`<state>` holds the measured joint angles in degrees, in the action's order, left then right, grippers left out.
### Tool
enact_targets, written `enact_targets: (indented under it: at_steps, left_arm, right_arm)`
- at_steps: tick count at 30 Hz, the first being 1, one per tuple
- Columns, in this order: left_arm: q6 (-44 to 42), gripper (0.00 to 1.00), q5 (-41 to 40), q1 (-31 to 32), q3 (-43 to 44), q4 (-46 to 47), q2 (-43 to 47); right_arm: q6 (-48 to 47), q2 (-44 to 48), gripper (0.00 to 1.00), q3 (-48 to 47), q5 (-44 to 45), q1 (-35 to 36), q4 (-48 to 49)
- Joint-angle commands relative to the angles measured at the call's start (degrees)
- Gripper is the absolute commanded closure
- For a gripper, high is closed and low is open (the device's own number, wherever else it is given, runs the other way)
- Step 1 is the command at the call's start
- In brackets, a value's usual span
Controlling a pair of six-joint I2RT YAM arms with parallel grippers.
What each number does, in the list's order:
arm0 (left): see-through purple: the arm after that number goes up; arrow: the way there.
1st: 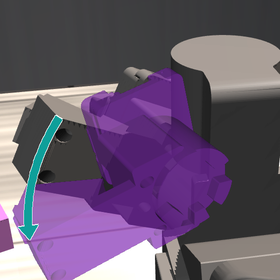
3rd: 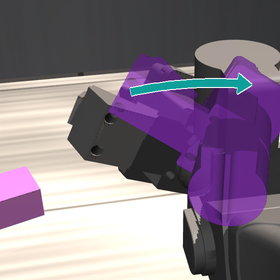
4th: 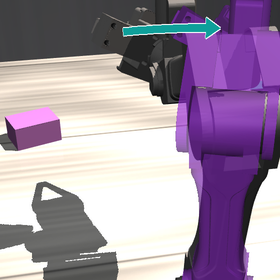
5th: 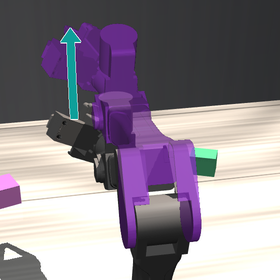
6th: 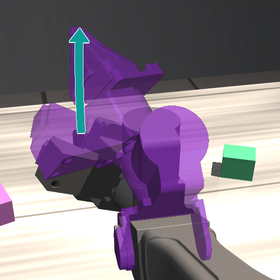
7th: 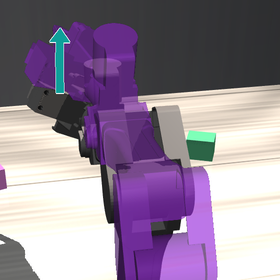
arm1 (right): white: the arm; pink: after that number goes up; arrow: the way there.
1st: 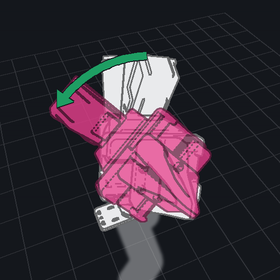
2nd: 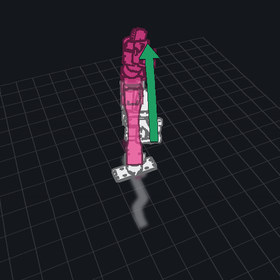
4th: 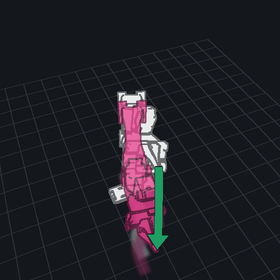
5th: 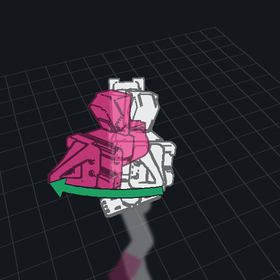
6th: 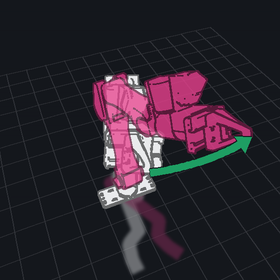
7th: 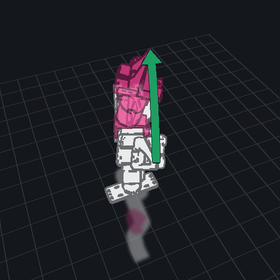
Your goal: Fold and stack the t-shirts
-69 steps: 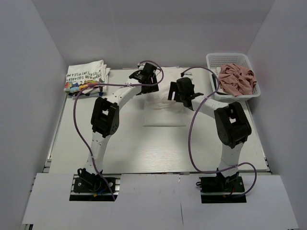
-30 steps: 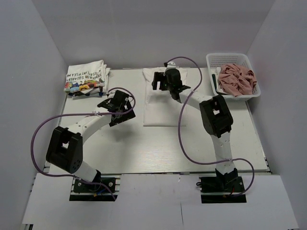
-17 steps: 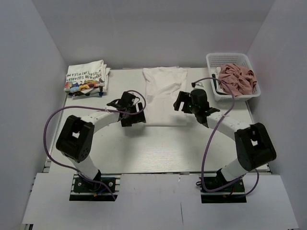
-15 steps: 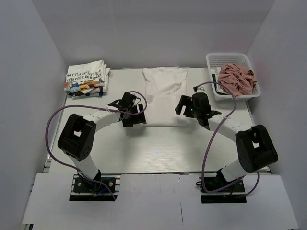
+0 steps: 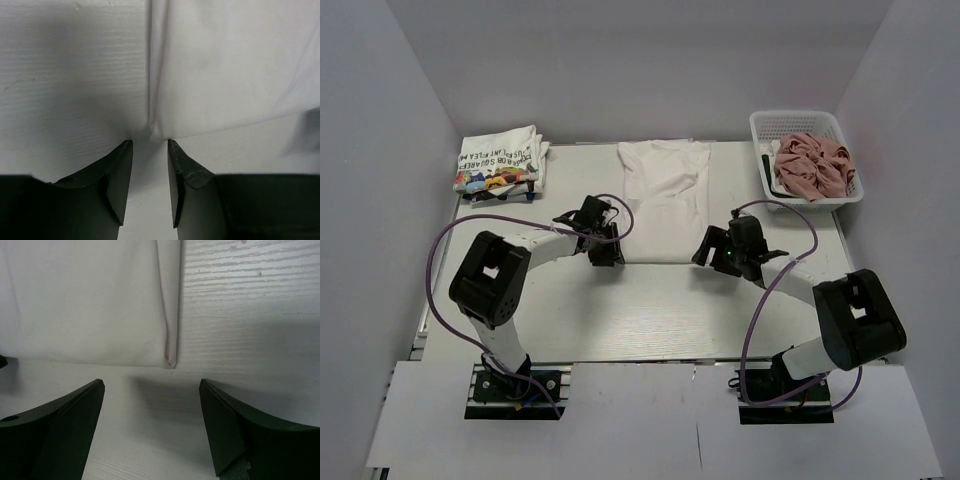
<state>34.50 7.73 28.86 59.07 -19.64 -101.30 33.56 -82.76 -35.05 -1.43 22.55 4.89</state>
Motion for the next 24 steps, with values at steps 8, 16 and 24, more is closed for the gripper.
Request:
enact_targets:
  at_steps: [8, 16, 24]
  left_arm:
    - [-1.2, 0.77, -0.5, 0.4, 5.3, 0.7, -5.3]
    - [-1.7, 1.00, 0.6, 0.4, 5.3, 1.8, -5.8]
    - [-2.2, 1.00, 3.9, 1.5, -1.7, 1.3, 4.8]
  right_arm:
    - [1.2, -5.3, 0.34, -0.5, -4.4, -0.7, 3.9]
    - [1.5, -7.2, 0.92, 0.1, -2.3, -0.7, 5.7]
    - [-0.3, 6.7, 1.00, 7.5, -3.2, 0.1, 7.7]
